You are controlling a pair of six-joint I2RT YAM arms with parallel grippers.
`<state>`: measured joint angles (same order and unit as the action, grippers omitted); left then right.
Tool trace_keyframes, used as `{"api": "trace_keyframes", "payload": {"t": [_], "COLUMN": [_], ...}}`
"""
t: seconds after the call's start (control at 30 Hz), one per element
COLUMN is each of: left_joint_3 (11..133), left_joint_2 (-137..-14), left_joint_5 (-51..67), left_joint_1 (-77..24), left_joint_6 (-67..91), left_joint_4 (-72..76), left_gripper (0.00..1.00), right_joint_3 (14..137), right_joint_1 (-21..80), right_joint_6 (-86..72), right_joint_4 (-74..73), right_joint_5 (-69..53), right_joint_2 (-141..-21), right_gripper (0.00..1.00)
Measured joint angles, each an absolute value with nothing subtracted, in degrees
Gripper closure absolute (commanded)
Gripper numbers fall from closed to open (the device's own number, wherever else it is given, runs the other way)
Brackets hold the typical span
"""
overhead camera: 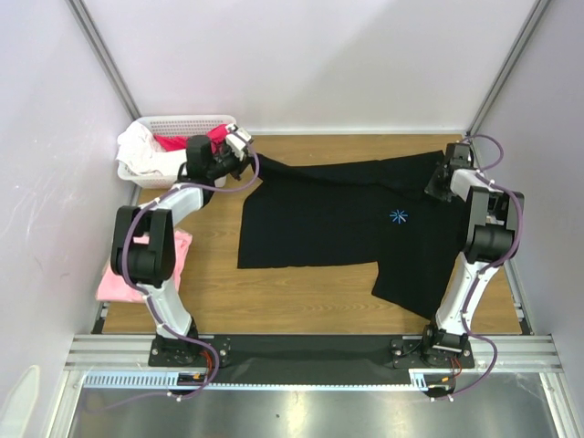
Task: Fold and stack the t-shirts
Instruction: Fold the tshirt
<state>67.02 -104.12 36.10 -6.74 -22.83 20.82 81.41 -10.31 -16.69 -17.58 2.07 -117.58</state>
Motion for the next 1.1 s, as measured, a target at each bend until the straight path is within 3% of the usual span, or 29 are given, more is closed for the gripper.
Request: {"api": "trace_keyframes", "payload": {"t": [0.17,0.5,0.87,1.1], "left_joint_3": [76.27,83.11,93.93,98.80], "left_joint_2": [-109.23,-117.34,-129.16,-133.32], "left_joint_5": [34.76,34.59,32.97,33.95], "left_joint_1": [-6.50,-5.10,-5.06,-5.06], "left_joint_6": [-25.04,-24.93,-26.04,-26.35], "left_joint_4": [19.09,24.14,30.55,32.88], "left_gripper": [1.00,1.00,0.99,1.00], "right_joint_3": [86.43,117.30,132.64,134.54], "right_joint_1": [-10.35,-10.55,-11.86,-12.73], "right_joint_6": [-12.03,-5.50,-5.39,-6.42], "right_joint_4": [-18.90,-13.15,-7.97,-5.23], "right_joint_5": [-1.78,-9.37,-14.02,-15.09], "right_joint_2": [-117.67,-126.21,-143.13,-144.86], "right_gripper": [1.00,1.00,1.00,1.00]}}
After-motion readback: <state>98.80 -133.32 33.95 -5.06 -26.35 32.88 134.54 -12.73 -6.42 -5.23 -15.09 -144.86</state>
